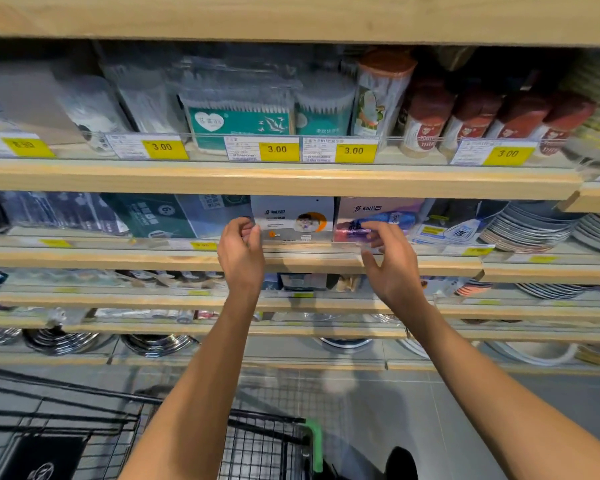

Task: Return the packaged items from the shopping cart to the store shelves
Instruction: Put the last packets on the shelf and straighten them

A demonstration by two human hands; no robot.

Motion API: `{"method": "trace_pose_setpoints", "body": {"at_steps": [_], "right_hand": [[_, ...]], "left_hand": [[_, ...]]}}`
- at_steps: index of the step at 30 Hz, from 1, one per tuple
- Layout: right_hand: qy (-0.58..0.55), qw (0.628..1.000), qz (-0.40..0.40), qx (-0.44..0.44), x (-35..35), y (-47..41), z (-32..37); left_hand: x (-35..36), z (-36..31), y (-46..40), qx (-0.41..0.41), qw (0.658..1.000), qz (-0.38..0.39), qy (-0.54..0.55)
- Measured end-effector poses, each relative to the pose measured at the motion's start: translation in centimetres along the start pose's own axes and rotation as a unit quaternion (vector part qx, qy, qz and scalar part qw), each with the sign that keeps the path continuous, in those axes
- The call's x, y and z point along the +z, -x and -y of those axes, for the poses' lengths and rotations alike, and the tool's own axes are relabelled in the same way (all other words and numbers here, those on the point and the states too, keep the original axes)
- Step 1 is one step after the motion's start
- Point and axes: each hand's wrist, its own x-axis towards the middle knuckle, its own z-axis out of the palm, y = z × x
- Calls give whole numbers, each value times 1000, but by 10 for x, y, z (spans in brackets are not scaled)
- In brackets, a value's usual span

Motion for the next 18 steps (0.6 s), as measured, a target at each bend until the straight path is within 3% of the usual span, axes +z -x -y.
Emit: {"method": "trace_pose_setpoints", "body": {"at_steps": [4,7,13,18], "right_hand": [[-35,999,-10,-30,13,13,13],[-80,996,37,15,27,22,28],[-133,985,111,-2,54,32,46],[-174,969,175,-12,76,16,81]], "left_hand": [[-15,7,14,-2,999,-1,46],[-28,17,26,-40,996,-5,79],[-59,29,36,-70,996,-22,58],[-94,20,30,-163,982,-47,85]]}}
